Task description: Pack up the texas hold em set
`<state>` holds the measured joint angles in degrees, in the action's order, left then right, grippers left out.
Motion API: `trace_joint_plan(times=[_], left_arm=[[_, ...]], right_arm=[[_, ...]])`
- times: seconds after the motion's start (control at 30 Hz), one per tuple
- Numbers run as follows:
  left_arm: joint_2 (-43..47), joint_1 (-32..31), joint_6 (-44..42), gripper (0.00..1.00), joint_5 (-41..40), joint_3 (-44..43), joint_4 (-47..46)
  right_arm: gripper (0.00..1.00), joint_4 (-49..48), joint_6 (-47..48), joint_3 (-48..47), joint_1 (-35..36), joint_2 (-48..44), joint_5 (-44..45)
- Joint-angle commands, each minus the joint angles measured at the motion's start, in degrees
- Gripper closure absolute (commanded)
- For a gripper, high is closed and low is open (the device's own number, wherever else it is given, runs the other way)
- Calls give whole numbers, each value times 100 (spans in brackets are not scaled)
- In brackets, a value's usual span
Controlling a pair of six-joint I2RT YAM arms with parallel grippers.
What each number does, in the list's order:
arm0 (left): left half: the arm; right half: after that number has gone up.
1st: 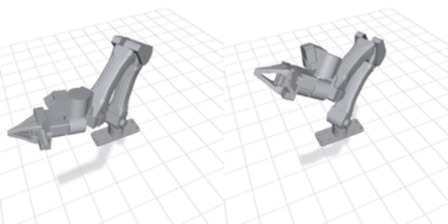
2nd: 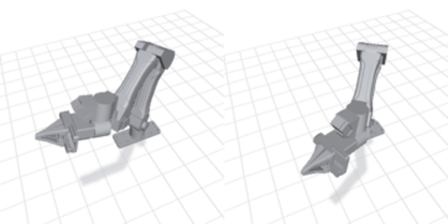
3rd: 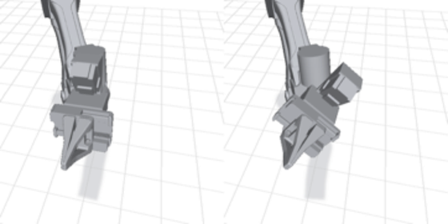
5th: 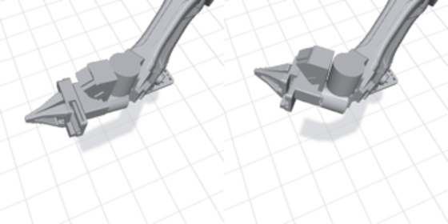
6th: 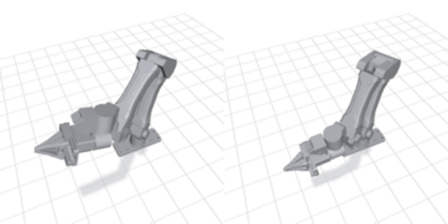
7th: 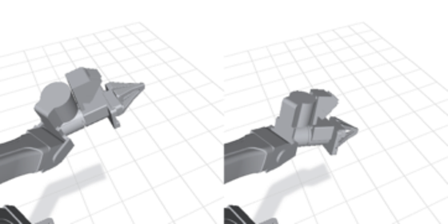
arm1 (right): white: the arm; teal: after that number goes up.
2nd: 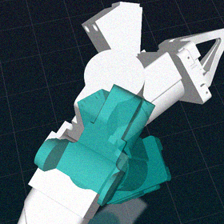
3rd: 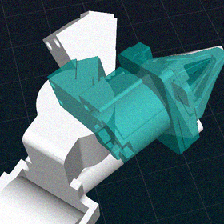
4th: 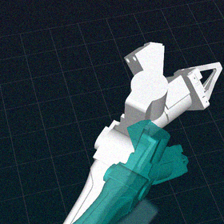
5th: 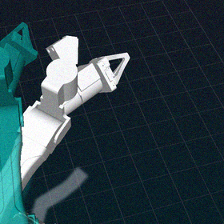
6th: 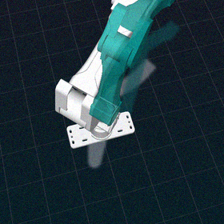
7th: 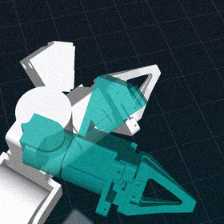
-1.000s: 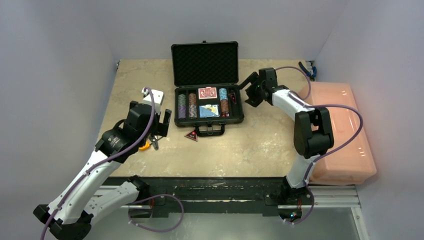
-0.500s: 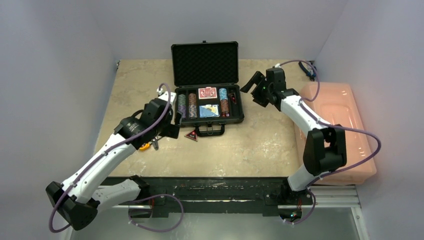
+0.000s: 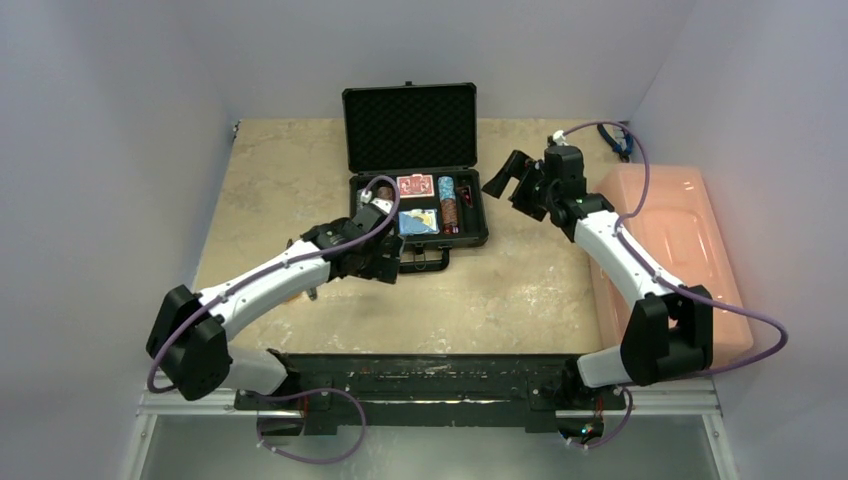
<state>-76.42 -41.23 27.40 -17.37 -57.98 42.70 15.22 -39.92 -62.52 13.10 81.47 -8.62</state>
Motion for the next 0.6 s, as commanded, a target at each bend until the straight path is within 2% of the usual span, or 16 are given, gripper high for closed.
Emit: trace_joint_plan(times=[0.0, 0.57], left_arm=[[-356, -51, 173, 0, 118, 96, -749], [-1893, -37, 692, 0, -344, -138, -1236]], right_arm=[[2, -127, 375, 104, 15, -240, -207], [1, -157, 564, 254, 10, -294, -499]])
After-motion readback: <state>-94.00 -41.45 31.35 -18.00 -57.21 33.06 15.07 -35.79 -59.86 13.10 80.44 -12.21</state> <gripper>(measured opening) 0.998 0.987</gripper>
